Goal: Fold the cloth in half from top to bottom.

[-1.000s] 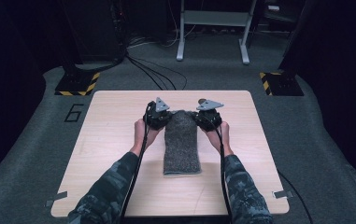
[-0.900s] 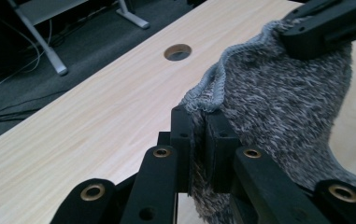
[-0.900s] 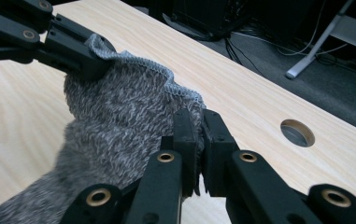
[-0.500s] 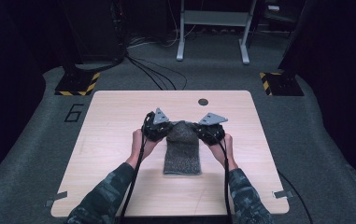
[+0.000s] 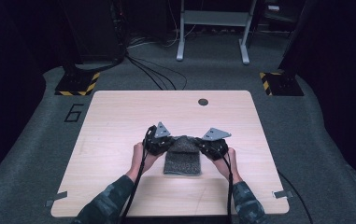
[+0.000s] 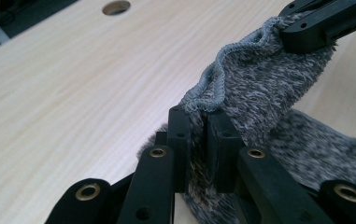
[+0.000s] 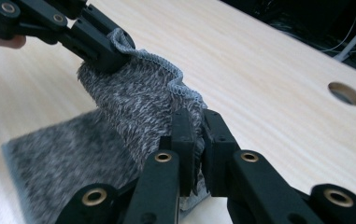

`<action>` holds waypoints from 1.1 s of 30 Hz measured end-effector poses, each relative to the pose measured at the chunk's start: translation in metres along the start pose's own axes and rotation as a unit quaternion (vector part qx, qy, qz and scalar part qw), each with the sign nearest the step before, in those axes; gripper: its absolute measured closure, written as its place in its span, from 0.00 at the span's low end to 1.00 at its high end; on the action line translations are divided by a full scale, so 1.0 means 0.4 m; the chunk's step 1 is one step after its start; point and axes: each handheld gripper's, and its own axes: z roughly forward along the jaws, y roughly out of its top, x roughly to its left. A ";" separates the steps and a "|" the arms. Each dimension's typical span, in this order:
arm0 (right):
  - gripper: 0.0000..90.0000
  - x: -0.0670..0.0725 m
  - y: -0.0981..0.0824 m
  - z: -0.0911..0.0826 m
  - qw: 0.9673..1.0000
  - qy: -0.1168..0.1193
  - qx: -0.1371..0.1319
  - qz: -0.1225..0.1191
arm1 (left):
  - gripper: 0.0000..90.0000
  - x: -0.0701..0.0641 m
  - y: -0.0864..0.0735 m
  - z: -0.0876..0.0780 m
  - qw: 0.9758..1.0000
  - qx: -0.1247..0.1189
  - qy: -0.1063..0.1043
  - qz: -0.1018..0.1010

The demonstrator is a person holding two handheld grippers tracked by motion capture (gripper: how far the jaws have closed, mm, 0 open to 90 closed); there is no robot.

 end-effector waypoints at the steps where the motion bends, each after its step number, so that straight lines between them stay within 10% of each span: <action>1: 0.95 0.003 -0.007 -0.002 1.000 0.004 0.002 -0.002 | 0.90 -0.005 -0.005 -0.001 1.000 0.003 -0.004 -0.001; 7: 0.91 0.034 -0.048 -0.018 1.000 0.017 0.020 0.011 | 0.82 -0.034 -0.039 -0.008 0.999 0.015 -0.031 -0.011; 15: 0.68 0.055 -0.088 -0.080 0.997 0.054 0.041 0.039 | 0.47 -0.055 -0.086 -0.064 0.996 0.022 -0.079 -0.046; 22: 0.50 0.029 -0.069 -0.126 0.995 0.043 0.034 0.081 | 0.34 -0.032 -0.070 -0.124 0.996 -0.005 -0.053 -0.066; 33: 0.23 0.074 -0.115 0.014 0.986 0.006 0.141 0.092 | 0.26 -0.034 -0.142 -0.003 0.992 0.114 -0.029 -0.046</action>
